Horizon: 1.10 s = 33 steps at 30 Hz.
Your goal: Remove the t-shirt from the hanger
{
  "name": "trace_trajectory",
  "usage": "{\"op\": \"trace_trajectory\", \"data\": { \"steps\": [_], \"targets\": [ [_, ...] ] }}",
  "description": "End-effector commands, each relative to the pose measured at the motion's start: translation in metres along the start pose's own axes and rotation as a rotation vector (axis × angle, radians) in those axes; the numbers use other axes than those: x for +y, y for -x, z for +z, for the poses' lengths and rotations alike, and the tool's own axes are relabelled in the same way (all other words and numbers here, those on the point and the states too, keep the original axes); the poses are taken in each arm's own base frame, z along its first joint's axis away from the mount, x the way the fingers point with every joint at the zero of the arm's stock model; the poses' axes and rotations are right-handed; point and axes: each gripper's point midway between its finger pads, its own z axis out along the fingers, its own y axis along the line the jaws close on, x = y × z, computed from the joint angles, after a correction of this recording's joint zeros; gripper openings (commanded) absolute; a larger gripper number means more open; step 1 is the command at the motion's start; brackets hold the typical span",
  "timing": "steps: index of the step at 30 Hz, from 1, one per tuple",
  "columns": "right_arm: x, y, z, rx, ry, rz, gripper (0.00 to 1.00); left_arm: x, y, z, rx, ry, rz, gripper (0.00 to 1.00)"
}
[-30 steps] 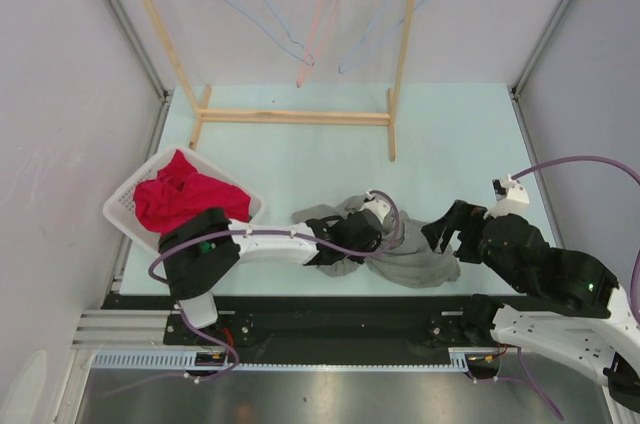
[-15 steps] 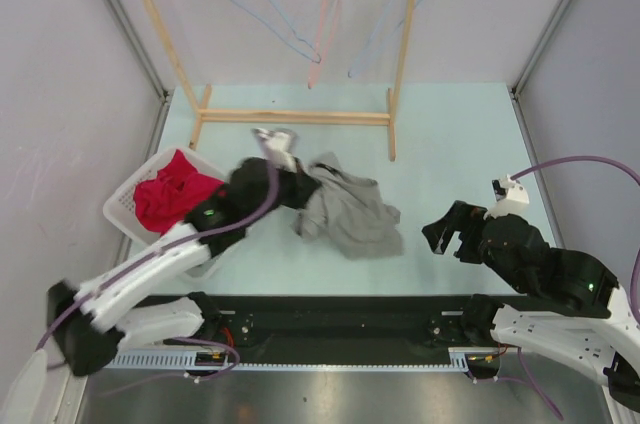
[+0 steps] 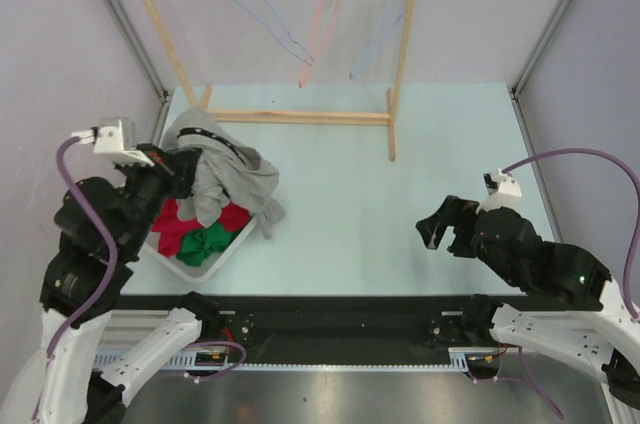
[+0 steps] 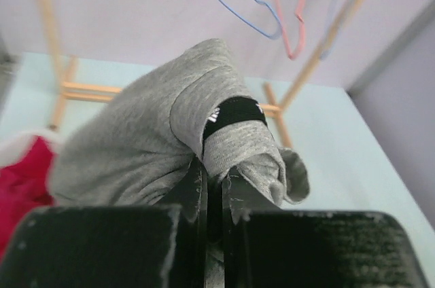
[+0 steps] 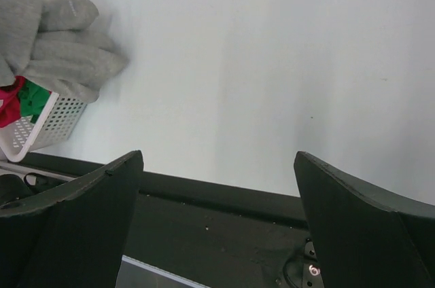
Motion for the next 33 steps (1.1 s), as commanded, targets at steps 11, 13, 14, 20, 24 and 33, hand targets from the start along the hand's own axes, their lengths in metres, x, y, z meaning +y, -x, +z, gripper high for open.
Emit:
{"op": "trace_trajectory", "data": {
  "steps": [11, 13, 14, 20, 24, 33],
  "targets": [
    [0.022, 0.013, 0.005, -0.017, 0.046, -0.018, 0.98, 0.075, 0.119, -0.078, -0.348, 0.465, 0.216, 0.0],
    [0.023, 0.013, 0.005, -0.019, 0.048, -0.016, 0.98, 0.072, 0.111, -0.072, -0.329, 0.438, 0.22, 0.0],
    [0.023, 0.012, 0.006, -0.017, 0.048, -0.016, 0.98, 0.073, 0.097, -0.062, -0.293, 0.432, 0.229, 0.0],
    [0.024, 0.01, 0.006, -0.009, 0.055, -0.013, 0.98, 0.09, 0.033, -0.017, -0.173, 0.471, 0.278, 0.0],
    [0.022, 0.009, 0.005, -0.008, 0.058, -0.008, 0.98, 0.104, -0.011, 0.012, -0.078, 0.512, 0.263, 0.0],
    [0.024, 0.006, 0.006, 0.0, 0.069, 0.004, 0.98, 0.159, -0.132, 0.019, 0.106, 0.656, -0.129, 0.0]
  ]
}}
